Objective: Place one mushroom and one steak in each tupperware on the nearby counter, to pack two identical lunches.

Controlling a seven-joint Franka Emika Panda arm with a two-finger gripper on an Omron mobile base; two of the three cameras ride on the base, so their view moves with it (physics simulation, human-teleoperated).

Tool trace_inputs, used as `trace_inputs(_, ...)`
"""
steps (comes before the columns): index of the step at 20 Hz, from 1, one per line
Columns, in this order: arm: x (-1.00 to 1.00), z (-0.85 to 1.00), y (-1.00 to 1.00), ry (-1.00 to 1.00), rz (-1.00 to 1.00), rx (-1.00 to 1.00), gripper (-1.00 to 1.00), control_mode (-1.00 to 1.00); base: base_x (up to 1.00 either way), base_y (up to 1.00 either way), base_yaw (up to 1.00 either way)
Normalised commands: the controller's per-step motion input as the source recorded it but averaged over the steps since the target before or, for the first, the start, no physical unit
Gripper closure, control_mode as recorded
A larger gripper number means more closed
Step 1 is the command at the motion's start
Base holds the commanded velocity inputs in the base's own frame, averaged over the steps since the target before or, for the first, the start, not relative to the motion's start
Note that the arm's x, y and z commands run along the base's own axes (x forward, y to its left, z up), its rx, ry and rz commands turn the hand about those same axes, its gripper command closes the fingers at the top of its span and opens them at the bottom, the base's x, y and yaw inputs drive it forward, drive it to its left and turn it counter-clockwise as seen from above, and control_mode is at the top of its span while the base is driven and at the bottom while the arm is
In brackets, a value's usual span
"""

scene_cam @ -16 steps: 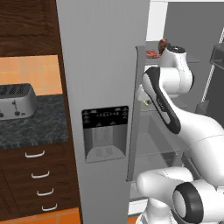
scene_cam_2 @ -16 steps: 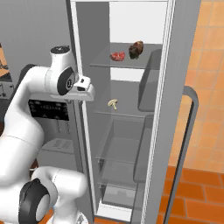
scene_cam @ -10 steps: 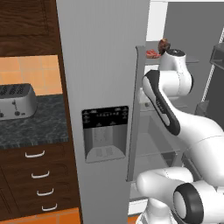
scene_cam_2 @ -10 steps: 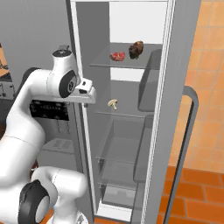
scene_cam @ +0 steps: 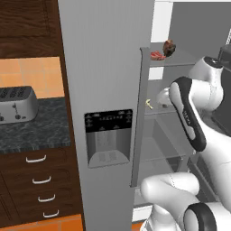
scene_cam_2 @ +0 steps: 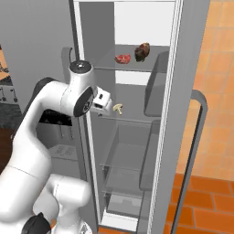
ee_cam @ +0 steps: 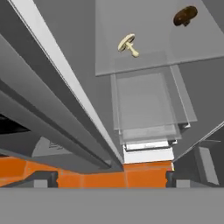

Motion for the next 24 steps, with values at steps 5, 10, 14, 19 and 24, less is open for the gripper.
trace_inputs(5,0.80,-0.03,-0.30,0.01,-0.04,0.07,-1.00,-1.00,0.00,0.00,0.00)
trace_inputs(10,0.99,-0.40,-0.06,0.00,-0.01,0.00,-1.00,-1.00,0.00,0.00,0.00)
trace_inputs(14,0.82,-0.41,-0.18,-0.02,0.00,0.00,-1.00,-1.00,0.00,0.00,0.00)
trace_inputs(19,0.69,-0.05,-0.47,0.05,0.00,0.00,-1.00,-1.00,0.00,0.00,0.00)
trace_inputs(24,0.53,-0.43,-0.17,0.02,0.00,0.01,-1.00,-1.00,0.00,0.00,0.00)
